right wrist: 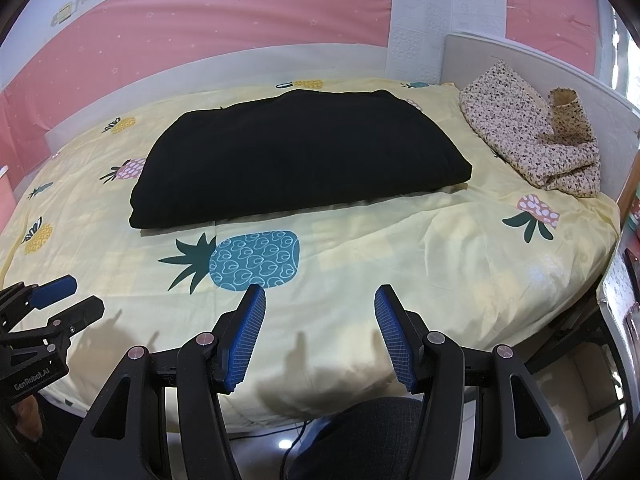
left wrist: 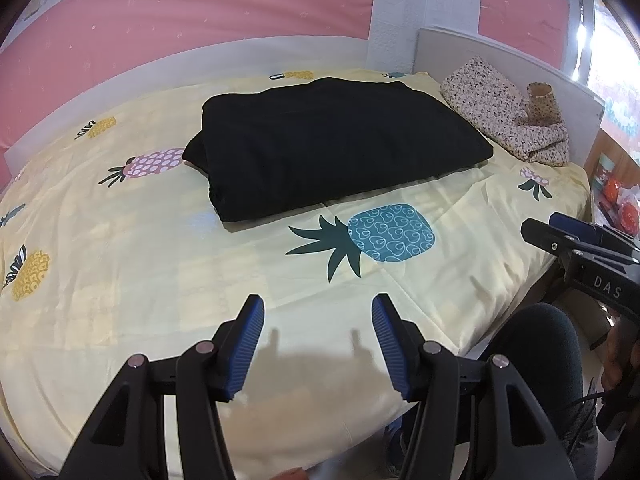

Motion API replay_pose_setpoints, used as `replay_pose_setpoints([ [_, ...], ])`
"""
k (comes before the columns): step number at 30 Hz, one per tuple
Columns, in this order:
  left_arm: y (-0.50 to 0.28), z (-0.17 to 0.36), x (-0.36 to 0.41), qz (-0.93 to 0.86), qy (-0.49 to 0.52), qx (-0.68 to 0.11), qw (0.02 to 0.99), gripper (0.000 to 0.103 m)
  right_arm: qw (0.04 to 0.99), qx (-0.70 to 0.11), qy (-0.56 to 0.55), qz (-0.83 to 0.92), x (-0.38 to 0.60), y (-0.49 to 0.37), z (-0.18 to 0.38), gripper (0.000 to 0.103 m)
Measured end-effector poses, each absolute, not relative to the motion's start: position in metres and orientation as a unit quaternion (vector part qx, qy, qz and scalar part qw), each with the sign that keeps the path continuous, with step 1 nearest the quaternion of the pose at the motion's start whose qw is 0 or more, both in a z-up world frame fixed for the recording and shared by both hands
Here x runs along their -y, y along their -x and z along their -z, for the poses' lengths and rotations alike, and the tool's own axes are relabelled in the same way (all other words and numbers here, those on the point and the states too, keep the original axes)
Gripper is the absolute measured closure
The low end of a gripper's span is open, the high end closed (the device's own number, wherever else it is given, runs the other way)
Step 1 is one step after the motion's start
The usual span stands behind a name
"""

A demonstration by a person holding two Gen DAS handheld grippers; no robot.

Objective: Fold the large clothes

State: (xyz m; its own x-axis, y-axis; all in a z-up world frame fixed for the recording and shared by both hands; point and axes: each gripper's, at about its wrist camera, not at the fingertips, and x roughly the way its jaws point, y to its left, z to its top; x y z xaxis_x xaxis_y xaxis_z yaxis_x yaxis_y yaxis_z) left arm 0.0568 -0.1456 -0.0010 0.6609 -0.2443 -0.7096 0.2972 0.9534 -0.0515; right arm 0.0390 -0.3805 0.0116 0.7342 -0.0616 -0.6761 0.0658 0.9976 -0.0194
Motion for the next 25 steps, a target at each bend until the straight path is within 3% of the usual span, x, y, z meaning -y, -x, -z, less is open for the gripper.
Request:
replay_pose_setpoints([
  [25, -0.0597, 0.0102, 0.1518, 0.151, -0.051, -0.391, 0.907, 0.044, 0.930, -0.365, -0.003, 0.034, 0.3837, -0.0428, -0.0100, 0.046],
])
